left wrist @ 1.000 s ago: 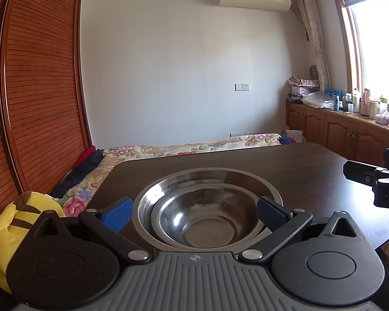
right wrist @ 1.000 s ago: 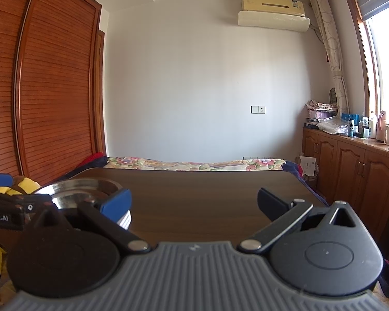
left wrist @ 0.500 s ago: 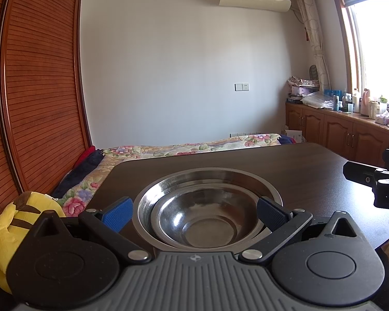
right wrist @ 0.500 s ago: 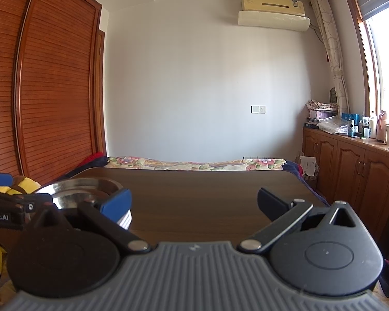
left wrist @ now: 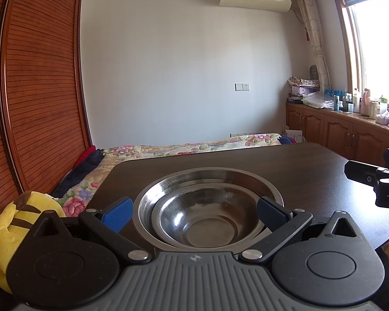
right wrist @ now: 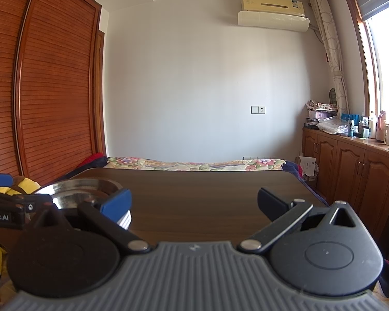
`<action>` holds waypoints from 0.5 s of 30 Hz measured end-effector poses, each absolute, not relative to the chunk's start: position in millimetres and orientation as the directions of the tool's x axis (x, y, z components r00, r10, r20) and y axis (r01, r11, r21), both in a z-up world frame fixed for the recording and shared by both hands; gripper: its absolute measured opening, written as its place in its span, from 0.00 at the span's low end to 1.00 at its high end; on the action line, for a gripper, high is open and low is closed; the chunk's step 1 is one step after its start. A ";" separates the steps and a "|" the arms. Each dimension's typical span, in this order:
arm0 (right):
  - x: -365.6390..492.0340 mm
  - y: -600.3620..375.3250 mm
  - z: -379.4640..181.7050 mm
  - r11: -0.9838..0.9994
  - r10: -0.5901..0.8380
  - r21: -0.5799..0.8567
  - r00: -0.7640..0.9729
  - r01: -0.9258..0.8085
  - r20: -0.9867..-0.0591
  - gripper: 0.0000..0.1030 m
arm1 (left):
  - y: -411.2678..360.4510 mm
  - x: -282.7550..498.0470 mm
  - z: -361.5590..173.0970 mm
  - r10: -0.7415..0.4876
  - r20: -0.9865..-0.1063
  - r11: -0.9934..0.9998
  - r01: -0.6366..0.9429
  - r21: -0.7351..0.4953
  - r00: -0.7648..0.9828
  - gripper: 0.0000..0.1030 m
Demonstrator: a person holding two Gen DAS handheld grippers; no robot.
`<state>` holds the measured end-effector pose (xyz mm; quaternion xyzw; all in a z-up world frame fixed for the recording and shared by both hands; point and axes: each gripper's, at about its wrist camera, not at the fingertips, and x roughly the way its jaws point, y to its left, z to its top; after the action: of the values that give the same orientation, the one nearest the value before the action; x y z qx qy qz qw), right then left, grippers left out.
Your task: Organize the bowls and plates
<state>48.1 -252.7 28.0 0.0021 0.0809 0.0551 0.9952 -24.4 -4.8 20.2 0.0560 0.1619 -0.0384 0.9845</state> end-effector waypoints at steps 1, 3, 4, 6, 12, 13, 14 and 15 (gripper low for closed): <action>48.2 -252.6 28.0 0.994 0.109 0.013 0.981 -0.109 -0.161 1.00 | -4.6 -24.4 20.1 -0.058 -0.323 0.991 0.094 0.098 0.945 1.00; 48.0 -252.8 28.0 0.994 0.111 0.014 0.981 -0.110 -0.161 1.00 | -4.1 -24.0 19.8 -0.059 -0.324 0.991 0.095 0.097 0.944 1.00; 48.2 -252.7 28.0 0.994 0.109 0.013 0.981 -0.109 -0.161 1.00 | -4.0 -24.1 19.7 -0.058 -0.324 0.991 0.095 0.097 0.944 1.00; 48.0 -252.9 28.0 0.994 0.110 0.014 0.981 -0.109 -0.161 1.00 | -4.2 -24.5 19.6 -0.058 -0.325 0.991 0.094 0.097 0.944 1.00; 47.9 -252.8 27.9 0.994 0.110 0.013 0.981 -0.109 -0.161 1.00 | -4.4 -25.3 19.3 -0.058 -0.325 0.991 0.094 0.097 0.944 1.00; 47.9 -252.7 27.9 0.994 0.110 0.013 0.981 -0.109 -0.161 1.00 | -4.3 -25.3 19.2 -0.058 -0.325 0.991 0.095 0.097 0.944 1.00; 47.9 -252.7 28.0 0.994 0.110 0.013 0.981 -0.109 -0.160 1.00 | -4.1 -25.3 19.3 -0.059 -0.325 0.991 0.096 0.097 0.944 1.00; 47.9 -252.7 28.0 0.994 0.110 0.013 0.981 -0.110 -0.160 1.00 | -3.9 -25.4 19.2 -0.061 -0.325 0.991 0.096 0.095 0.944 1.00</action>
<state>47.9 -252.7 28.0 0.0022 0.0807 0.0552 0.9952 -25.4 -3.9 19.2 0.0548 0.1629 -0.0399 0.9843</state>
